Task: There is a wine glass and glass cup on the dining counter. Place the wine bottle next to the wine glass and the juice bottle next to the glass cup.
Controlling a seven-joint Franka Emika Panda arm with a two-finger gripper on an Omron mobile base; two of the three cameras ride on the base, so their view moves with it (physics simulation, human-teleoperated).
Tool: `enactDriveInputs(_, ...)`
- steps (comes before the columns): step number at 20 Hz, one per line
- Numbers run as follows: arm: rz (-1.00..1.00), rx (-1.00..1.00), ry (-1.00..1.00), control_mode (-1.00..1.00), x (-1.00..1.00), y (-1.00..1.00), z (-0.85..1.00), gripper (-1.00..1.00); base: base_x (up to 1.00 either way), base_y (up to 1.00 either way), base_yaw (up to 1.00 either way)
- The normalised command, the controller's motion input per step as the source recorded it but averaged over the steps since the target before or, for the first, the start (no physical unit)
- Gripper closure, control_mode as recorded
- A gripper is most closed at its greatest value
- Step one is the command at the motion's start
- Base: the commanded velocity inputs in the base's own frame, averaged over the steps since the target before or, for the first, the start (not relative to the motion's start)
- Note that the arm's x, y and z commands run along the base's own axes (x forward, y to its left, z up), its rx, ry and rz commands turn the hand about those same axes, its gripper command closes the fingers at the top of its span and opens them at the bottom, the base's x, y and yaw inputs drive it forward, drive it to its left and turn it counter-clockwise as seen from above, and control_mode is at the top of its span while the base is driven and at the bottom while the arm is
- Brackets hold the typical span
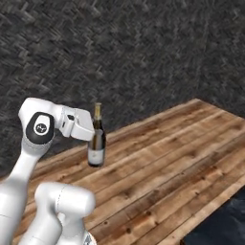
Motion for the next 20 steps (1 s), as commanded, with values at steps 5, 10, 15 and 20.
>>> enactDriveInputs(5,0.0,0.0,0.0,1.0,0.0,0.0,0.0,1.0,0.73,0.01,-0.24)
enactDriveInputs(10,0.0,0.0,0.0,1.0,0.0,0.0,0.0,1.0,0.53,0.03,-0.47)
enactDriveInputs(15,0.0,0.0,0.0,1.0,0.0,0.0,0.0,1.0,0.55,0.03,-0.45)
enactDriveInputs(20,0.0,0.0,0.0,1.0,0.0,0.0,0.0,1.0,0.67,0.06,-0.34)
